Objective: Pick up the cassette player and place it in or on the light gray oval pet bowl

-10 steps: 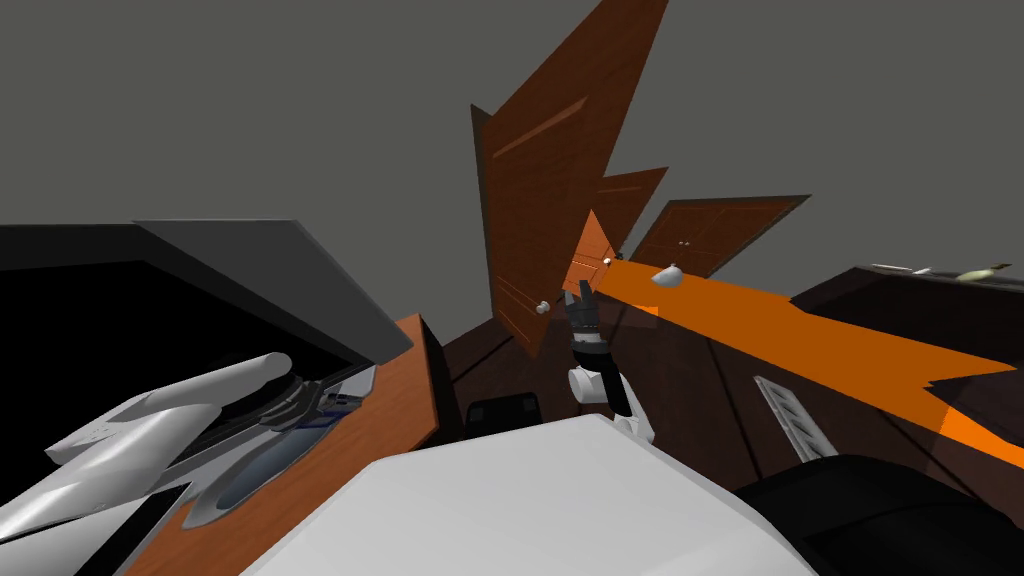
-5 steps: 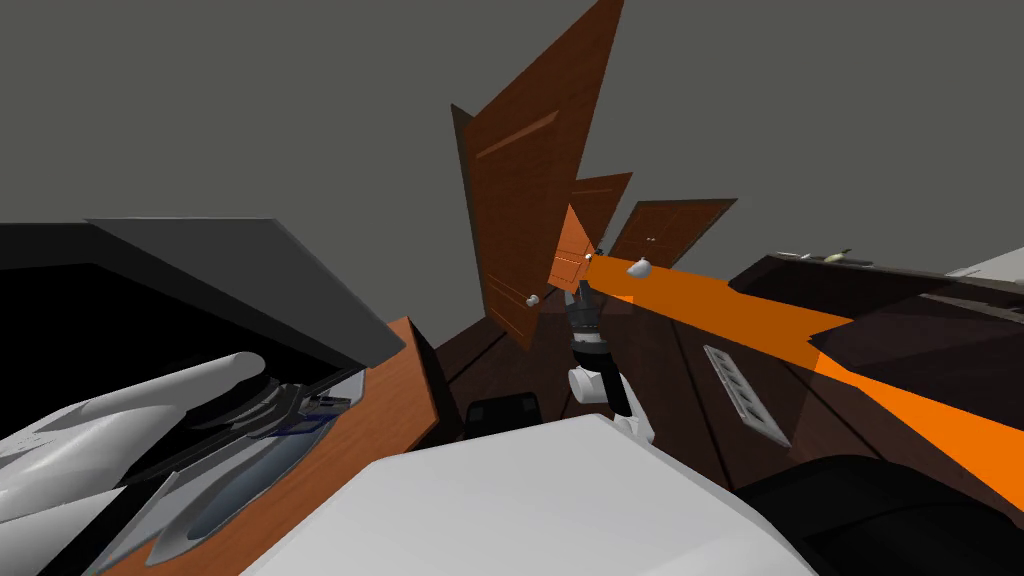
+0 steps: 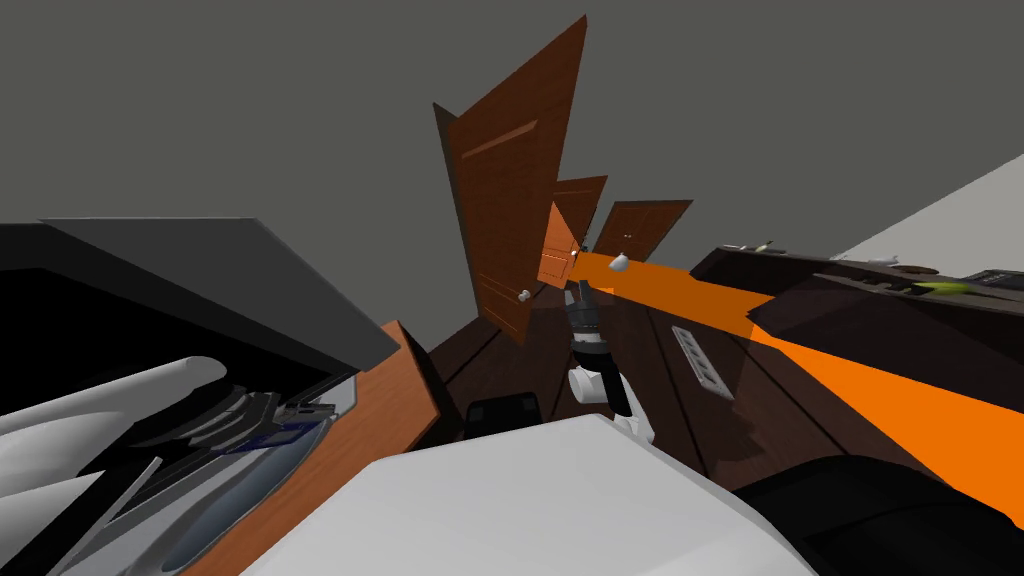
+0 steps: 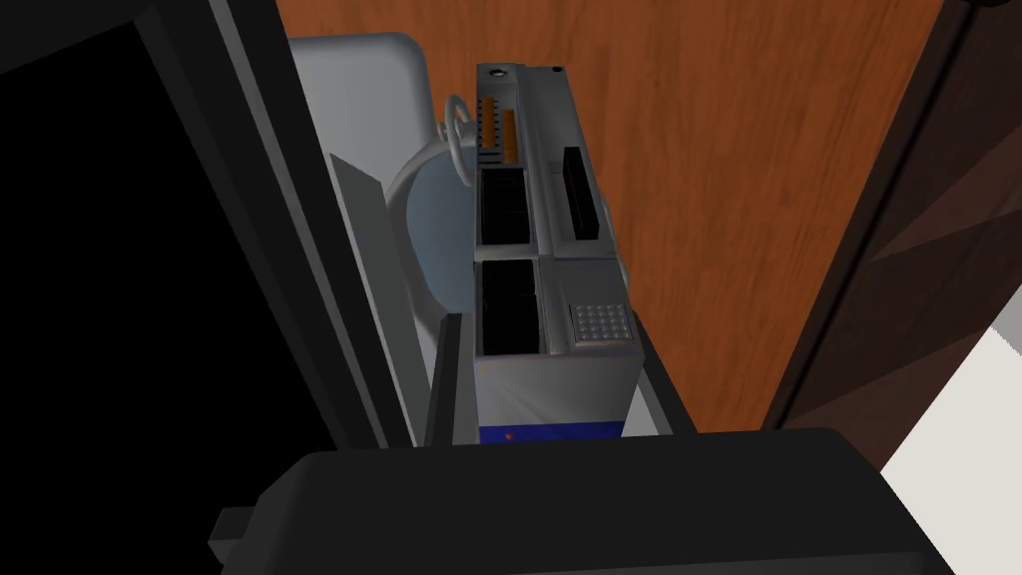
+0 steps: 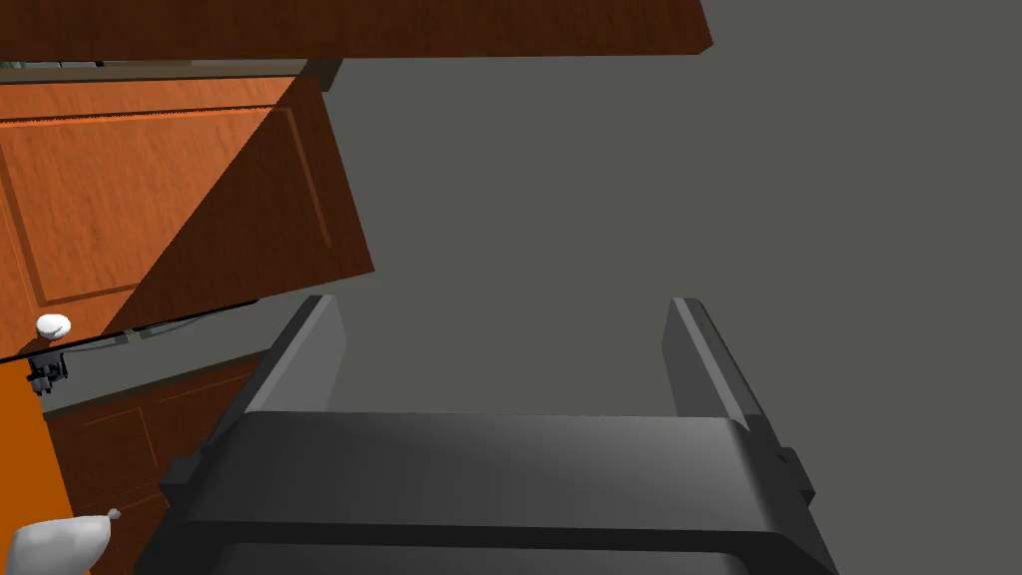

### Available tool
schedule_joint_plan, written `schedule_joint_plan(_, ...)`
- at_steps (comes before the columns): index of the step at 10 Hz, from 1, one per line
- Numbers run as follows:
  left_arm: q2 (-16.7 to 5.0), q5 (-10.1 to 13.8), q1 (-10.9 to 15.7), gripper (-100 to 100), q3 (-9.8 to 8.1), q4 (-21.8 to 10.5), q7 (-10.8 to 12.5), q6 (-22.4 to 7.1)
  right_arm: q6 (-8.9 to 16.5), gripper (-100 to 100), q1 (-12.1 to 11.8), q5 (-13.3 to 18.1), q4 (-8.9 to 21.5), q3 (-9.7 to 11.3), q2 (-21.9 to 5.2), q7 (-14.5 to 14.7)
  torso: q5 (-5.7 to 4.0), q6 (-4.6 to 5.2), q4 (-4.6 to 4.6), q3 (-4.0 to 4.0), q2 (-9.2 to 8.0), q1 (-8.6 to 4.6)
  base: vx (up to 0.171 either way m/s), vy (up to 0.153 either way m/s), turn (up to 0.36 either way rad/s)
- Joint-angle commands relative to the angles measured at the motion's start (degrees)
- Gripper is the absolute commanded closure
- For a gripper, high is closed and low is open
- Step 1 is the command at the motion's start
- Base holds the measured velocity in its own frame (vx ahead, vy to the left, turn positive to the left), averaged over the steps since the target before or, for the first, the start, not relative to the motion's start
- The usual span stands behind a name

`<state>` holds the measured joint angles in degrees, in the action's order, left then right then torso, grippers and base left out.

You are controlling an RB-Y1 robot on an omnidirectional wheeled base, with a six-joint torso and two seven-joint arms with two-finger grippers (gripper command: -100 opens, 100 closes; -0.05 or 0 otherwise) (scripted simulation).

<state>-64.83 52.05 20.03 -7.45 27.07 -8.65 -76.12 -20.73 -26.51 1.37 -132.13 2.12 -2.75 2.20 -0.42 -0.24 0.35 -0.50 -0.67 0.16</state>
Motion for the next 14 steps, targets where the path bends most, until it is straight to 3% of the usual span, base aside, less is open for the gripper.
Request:
schedule_joint_plan(1, -2.04, 2.05, -0.47, 100, 0.47, -1.22, 1.11, -0.85, 0.0, 0, 0.0, 0.0, 0.0, 0.0, 0.0, 0.0, 0.0, 0.0, 0.0, 0.0, 0.0, 0.0, -0.191, 0.061, -0.296)
schedule_joint_plan(2, -3.21, 3.09, 0.03, 100, 1.05, -3.26, 1.01, -0.91, 0.0, 0, 0.0, 0.0, 0.0, 0.0, 0.0, 0.0, 0.01, -0.03, 0.03, -0.1, -0.16, 0.02, -0.184, 0.077, -0.306)
schedule_joint_plan(3, -3.21, 3.09, 0.03, 100, 1.05, -3.26, 1.01, -0.91, 0.0, 0, 0.0, 0.0, 0.0, 0.0, 0.0, 0.0, -0.05, -0.01, 0.06, -0.12, -0.17, 0.05, -0.112, 0.069, -0.113)
schedule_joint_plan(4, -5.29, 5.03, 0.76, 100, 2.25, -6.94, 0.8, -1.03, 0.0, 0, -0.02, 0.0, 0.0, -0.01, 0.0, 0.0, 0.01, -0.13, 0.01, -0.03, -0.02, 0.07, -0.136, 0.072, -0.258)
schedule_joint_plan(6, -7.01, 6.7, 1.16, 100, 3.43, -10.03, 0.58, -1.11, 0.0, 0, 0.0, 0.0, 0.0, -0.01, -0.01, 0.0, -0.02, -0.06, 0.04, -0.08, -0.11, 0.14, -0.162, 0.092, -0.258)
schedule_joint_plan(7, -7.01, 6.7, 1.16, 100, 3.43, -10.03, 0.58, -1.11, 0.0, 0, -0.01, 0.0, 0.0, -0.01, -0.01, 0.0, -0.04, -0.16, 0.04, -0.08, -0.1, 0.16, -0.077, 0.059, -0.046)
schedule_joint_plan(8, -7.01, 6.7, 3.77, 100, 3.43, -13.81, 0.46, -1.11, 0.0, 0, -0.02, 0.0, 0.0, -0.01, -0.01, 0.0, -0.02, -0.19, -0.01, 0.04, 0.12, 0.07, -0.006, 0.021, 0.026)
schedule_joint_plan(9, -7.01, 6.7, 4.12, 100, 3.43, -14.98, 0.35, -1.11, 0.0, 0, -0.03, 0.0, 0.0, -0.01, 0.0, 0.0, -0.04, -0.18, -0.06, 0.18, 0.37, -0.05, 0.018, 0.0, 0.014)
schedule_joint_plan(10, -7.01, 6.7, 3.07, 100, 3.43, -14.15, 0.58, -1.11, 0.0, 0, -0.03, 0.0, 0.0, -0.01, 0.0, 0.0, -0.06, -0.15, -0.1, 0.28, 0.53, -0.16, 0.018, -0.011, -0.006)
schedule_joint_plan(12, -7.01, 6.7, -0.33, 100, 3.43, -9.55, 0.58, -1.11, 0.0, 0, -0.04, 0.0, 0.0, -0.01, 0.0, 0.0, -0.08, -0.17, -0.11, 0.3, 0.56, -0.23, 0.008, -0.008, 0.005)
schedule_joint_plan(13, -7.01, 6.7, -0.62, 100, 3.43, -8.79, 0.58, -1.11, 0.0, 0, -0.03, 0.0, 0.0, -0.01, 0.0, 0.0, -0.13, -0.11, -0.11, 0.31, 0.57, -0.24, 0.0, 0.0, 0.0)
schedule_joint_plan(14, -7.01, 6.7, 0.69, 100, 3.43, -10.03, 0.58, -1.11, 0.0, 0, -0.03, 0.0, 0.0, -0.01, 0.0, 0.0, -0.15, -0.07, -0.1, 0.31, 0.58, -0.24, 0.0, 0.0, 0.0)
